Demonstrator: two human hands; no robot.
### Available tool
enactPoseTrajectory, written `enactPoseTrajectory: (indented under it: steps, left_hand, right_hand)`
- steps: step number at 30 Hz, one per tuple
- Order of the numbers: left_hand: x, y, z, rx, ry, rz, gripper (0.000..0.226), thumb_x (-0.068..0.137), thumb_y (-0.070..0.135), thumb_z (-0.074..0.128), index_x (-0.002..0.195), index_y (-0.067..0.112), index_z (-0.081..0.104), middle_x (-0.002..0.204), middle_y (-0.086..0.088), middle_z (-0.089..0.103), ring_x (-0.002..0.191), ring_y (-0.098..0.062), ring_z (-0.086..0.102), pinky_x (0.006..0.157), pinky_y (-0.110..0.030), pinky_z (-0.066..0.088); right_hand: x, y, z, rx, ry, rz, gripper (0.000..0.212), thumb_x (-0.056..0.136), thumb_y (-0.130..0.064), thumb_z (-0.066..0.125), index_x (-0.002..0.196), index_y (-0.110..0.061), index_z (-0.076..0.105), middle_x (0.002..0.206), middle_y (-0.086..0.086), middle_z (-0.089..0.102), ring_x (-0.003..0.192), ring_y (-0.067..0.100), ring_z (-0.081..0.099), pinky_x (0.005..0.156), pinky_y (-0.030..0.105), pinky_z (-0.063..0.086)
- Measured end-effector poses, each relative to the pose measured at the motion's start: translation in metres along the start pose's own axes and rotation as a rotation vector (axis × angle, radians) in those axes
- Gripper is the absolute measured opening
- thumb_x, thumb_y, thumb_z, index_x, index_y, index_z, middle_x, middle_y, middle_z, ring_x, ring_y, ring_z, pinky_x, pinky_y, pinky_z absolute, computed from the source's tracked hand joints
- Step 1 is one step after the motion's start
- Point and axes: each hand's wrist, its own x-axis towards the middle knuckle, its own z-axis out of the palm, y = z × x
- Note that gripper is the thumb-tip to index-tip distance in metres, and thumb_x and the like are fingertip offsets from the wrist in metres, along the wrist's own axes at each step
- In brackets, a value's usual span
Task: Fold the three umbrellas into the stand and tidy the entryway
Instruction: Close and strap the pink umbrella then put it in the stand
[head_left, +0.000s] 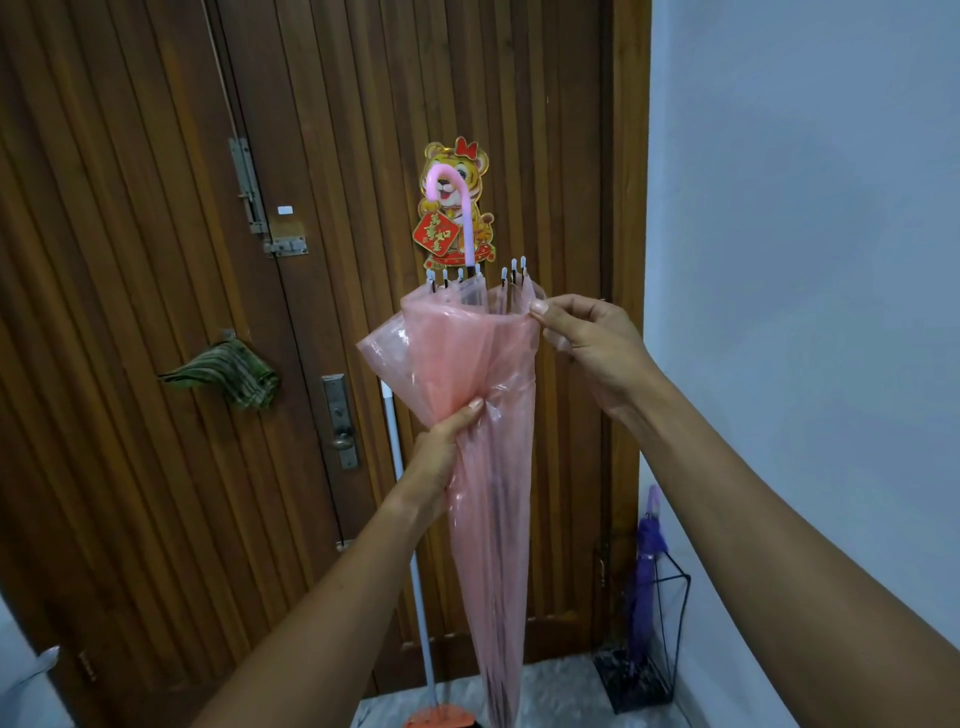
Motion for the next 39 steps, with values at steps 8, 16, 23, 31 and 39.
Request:
enactPoseTrajectory:
  steps: [8,16,23,31,39]
  left_hand:
    - [-0.009,0.007,0.013,0.115,-0.033,0.062,0.028,0.094,0.038,0.062,0.117,0.023,0.065,0.112,-0.011,0.073,0.107,-0.028,0.069,0.094,-0.046,0.056]
    - [-0.012,-0.002,0.024,0.325,-0.035,0.215,0.095,0.052,0.063,0.084,0.130,0.019,0.053,0.118,0.002,0.067,0.105,-0.015,0.068,0.087,-0.030,0.058]
    - [-0.010,-0.001,0.013,0.274,-0.006,0.138,0.029,0.082,0.031,0.074,0.104,0.014,0.068,0.100,-0.014,0.066,0.103,-0.030,0.065,0.087,-0.044,0.056]
    - [-0.012,0.004,-0.002,0.258,-0.249,0.003,0.045,0.080,0.034,0.061,0.110,0.001,0.065,0.093,-0.014,0.065,0.085,-0.025,0.064,0.080,-0.041,0.052]
    - [-0.014,0.014,-0.011,0.155,-0.399,-0.102,0.057,0.067,0.029,0.066,0.113,-0.004,0.060,0.086,-0.014,0.062,0.074,-0.024,0.060,0.071,-0.038,0.051]
  right_hand:
    - [0.001,-0.016,0.000,-0.126,0.045,-0.063,0.027,0.096,-0.022,0.068,0.103,0.003,0.070,0.089,0.009,0.072,0.065,0.007,0.070,0.056,0.030,0.060]
    - [0.012,-0.010,0.000,-0.265,0.255,-0.060,0.032,0.088,-0.034,0.077,0.072,-0.009,0.066,0.069,0.005,0.069,0.064,0.019,0.067,0.064,0.047,0.061]
    - [0.001,-0.028,-0.015,-0.082,-0.130,0.123,0.022,0.092,-0.019,0.073,0.104,-0.001,0.073,0.096,0.013,0.076,0.085,0.024,0.074,0.070,0.039,0.064]
    - [0.013,-0.026,-0.016,-0.260,-0.073,-0.058,0.017,0.085,-0.024,0.080,0.093,-0.009,0.079,0.104,-0.001,0.076,0.099,0.015,0.072,0.071,0.033,0.061]
    - [0.036,-0.044,-0.023,-0.381,-0.035,-0.086,0.018,0.080,-0.027,0.084,0.080,-0.009,0.078,0.082,-0.006,0.073,0.068,0.003,0.066,0.063,0.018,0.047]
